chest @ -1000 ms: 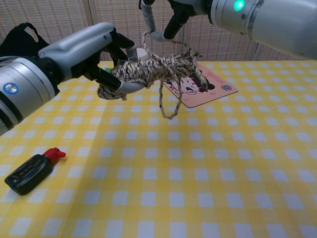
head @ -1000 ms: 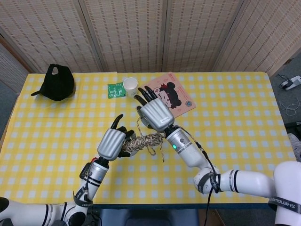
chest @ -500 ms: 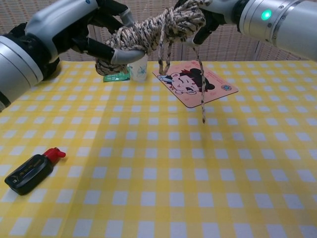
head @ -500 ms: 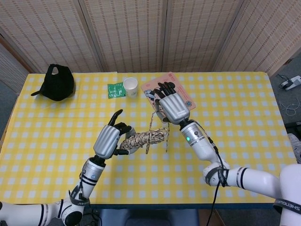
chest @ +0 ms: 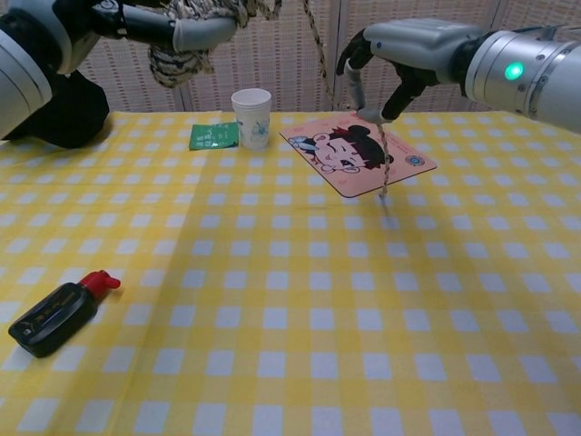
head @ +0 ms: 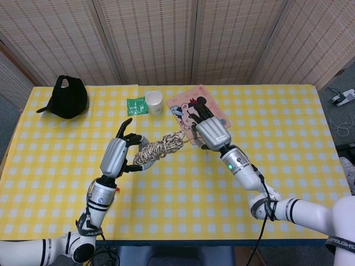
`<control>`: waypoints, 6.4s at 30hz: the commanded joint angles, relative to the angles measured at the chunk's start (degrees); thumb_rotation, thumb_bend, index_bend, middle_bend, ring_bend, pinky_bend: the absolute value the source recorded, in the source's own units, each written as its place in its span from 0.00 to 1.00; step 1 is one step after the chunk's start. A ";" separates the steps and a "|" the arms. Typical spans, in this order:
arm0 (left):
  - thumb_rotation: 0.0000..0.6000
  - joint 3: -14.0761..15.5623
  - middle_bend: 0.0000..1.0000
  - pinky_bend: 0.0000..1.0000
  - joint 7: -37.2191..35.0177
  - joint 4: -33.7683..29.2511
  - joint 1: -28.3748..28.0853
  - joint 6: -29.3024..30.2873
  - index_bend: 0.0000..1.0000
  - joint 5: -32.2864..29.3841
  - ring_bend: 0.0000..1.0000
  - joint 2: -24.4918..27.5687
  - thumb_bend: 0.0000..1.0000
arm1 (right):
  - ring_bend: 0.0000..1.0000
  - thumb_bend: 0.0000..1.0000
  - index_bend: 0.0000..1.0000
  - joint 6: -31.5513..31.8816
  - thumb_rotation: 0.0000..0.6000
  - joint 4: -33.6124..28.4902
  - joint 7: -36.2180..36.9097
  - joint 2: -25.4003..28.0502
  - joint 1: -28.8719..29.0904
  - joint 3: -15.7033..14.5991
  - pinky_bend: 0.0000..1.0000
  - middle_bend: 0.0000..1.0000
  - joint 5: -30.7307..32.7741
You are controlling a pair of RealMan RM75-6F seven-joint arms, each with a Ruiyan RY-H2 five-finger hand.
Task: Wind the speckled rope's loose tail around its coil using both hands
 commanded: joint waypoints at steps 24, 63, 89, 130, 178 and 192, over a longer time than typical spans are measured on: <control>0.88 -5.60 0.74 0.00 9.32 3.52 -1.20 3.06 0.76 -10.65 0.50 0.00 0.29 | 0.00 0.56 0.64 4.71 1.00 -4.80 -4.98 -2.42 -1.47 -2.07 0.00 0.20 -6.93; 0.90 -5.69 0.76 0.00 9.92 8.05 -0.21 1.31 0.76 -10.81 0.51 -0.88 0.29 | 0.00 0.56 0.64 4.84 1.00 -7.91 -7.98 -2.72 0.05 2.16 0.00 0.19 -4.37; 0.93 -6.90 0.76 0.00 15.40 4.15 -2.89 -2.32 0.76 -19.02 0.51 0.57 0.29 | 0.00 0.59 0.65 -2.13 1.00 -10.99 -7.51 1.67 5.24 0.42 0.00 0.19 -11.95; 1.00 -1.95 0.76 0.00 19.76 6.46 -4.81 -3.31 0.76 -19.58 0.51 -0.69 0.29 | 0.00 0.59 0.66 2.83 1.00 -12.25 8.68 4.01 4.77 2.32 0.00 0.19 -18.54; 1.00 6.61 0.77 0.00 -0.48 5.56 -0.19 -5.17 0.77 6.27 0.51 2.92 0.29 | 0.00 0.52 0.65 2.64 1.00 -6.64 15.27 1.38 3.55 6.14 0.00 0.16 -6.72; 1.00 5.41 0.77 0.00 -4.55 0.93 0.35 -5.80 0.77 6.64 0.51 5.67 0.29 | 0.00 0.49 0.62 2.29 1.00 -4.50 17.08 1.40 2.75 4.64 0.00 0.15 -8.30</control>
